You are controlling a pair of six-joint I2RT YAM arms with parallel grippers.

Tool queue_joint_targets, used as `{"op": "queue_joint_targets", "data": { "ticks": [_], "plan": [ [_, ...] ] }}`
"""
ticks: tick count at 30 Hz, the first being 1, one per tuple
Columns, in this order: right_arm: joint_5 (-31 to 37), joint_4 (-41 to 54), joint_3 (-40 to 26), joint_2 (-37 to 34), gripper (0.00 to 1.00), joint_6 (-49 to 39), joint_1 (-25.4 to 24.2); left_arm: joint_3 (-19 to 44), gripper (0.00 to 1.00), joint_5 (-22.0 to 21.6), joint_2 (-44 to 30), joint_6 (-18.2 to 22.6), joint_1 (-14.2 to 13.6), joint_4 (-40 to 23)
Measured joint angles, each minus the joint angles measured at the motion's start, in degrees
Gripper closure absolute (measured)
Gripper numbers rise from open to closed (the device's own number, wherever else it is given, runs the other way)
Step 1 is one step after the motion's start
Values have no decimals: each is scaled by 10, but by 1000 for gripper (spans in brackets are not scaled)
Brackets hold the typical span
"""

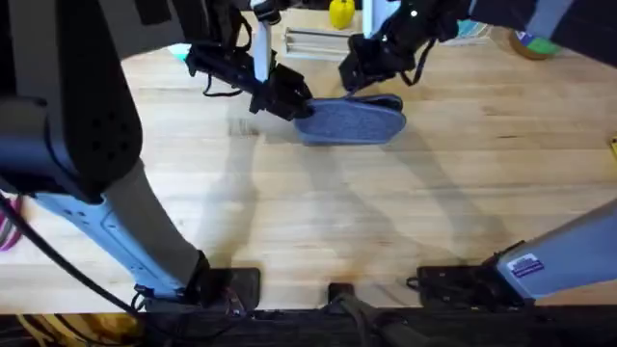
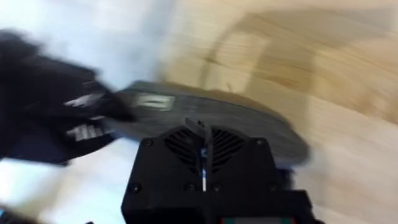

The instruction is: Unzip the bag, pick up the pens from the table one at a time and place them inside, then zip the bag closed.

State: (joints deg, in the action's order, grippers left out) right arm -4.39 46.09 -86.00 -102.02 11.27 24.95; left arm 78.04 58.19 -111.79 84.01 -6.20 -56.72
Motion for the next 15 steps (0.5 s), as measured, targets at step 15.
{"op": "queue_joint_targets", "data": {
  "ticks": [15],
  "plan": [
    [119, 75, 0, 2, 968, 84, -127, 0, 959, 8, 0, -1, -6, 2]
  ]
}}
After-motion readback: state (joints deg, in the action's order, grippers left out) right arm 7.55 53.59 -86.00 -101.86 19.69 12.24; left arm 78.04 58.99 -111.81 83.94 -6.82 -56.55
